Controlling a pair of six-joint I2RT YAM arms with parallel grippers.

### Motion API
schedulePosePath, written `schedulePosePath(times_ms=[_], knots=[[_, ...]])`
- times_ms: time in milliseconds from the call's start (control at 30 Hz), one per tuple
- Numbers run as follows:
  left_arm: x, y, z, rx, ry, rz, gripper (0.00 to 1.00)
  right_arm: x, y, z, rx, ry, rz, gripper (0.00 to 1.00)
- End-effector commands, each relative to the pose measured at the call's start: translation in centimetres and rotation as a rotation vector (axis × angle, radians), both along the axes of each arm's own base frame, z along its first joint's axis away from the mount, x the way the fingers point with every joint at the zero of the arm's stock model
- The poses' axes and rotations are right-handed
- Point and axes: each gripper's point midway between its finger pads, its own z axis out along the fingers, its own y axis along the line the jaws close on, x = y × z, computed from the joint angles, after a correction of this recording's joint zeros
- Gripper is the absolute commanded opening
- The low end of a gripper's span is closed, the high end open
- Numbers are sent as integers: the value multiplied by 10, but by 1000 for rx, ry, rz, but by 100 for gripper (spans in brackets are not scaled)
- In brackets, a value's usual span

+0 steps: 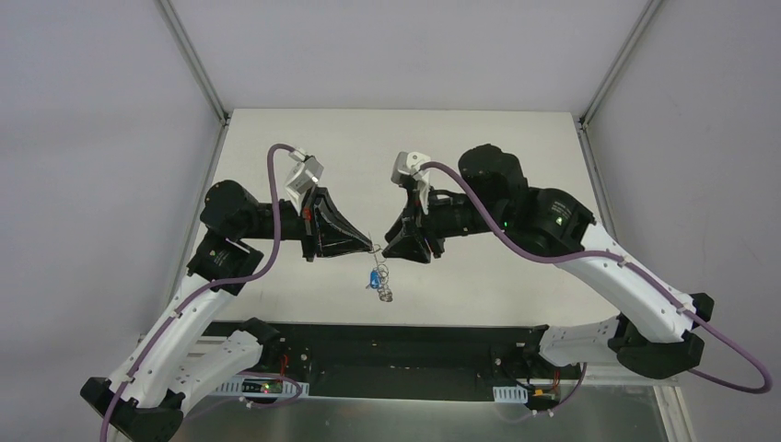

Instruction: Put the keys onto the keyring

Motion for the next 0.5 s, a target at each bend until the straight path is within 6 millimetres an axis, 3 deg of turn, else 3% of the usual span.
schedulePosePath(times_ms=[0,333,467], knots=[[-14,4,26,-55,-104,-43,0,3,9,26,77,-53,37,36],[-18,5,30,-70,-119,-48,0,3,18,24,72,-46,68,35],[-18,5,29,-72,-121,-45,0,1,18,22,67,-36,79,27]])
